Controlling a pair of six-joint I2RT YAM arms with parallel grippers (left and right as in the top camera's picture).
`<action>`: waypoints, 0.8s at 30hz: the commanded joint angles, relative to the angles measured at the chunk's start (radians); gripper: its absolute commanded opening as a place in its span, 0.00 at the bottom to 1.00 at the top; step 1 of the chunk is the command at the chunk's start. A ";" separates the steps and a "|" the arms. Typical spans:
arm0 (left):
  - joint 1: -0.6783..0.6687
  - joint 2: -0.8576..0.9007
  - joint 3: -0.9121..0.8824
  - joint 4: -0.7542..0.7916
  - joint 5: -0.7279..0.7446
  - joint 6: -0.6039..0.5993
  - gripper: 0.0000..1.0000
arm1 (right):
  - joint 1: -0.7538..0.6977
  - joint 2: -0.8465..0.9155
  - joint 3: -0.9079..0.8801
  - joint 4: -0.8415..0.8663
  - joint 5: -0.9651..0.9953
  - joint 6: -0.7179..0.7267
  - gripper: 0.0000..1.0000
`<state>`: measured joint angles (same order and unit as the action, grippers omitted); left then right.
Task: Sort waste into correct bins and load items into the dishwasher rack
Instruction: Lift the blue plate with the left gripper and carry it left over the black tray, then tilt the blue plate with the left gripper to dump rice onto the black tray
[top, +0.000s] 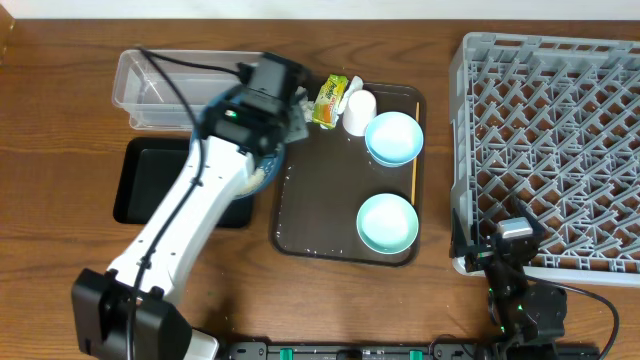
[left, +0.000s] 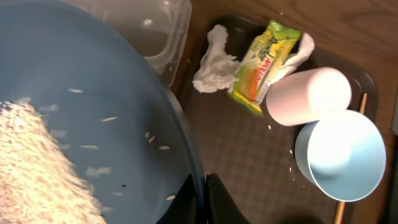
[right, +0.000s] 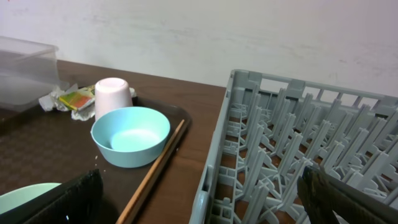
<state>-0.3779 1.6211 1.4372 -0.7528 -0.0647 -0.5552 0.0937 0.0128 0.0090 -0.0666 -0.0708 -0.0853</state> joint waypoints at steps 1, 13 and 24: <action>0.074 -0.024 -0.023 -0.002 0.165 -0.007 0.06 | -0.006 -0.002 -0.003 -0.002 0.003 -0.010 0.99; 0.240 -0.024 -0.026 -0.003 0.502 0.031 0.06 | -0.006 -0.002 -0.003 -0.002 0.003 -0.010 0.99; 0.390 -0.024 -0.026 -0.023 0.732 0.119 0.06 | -0.006 -0.002 -0.003 -0.002 0.003 -0.010 0.99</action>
<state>-0.0174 1.6211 1.4124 -0.7647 0.5762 -0.4942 0.0937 0.0128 0.0090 -0.0666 -0.0708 -0.0853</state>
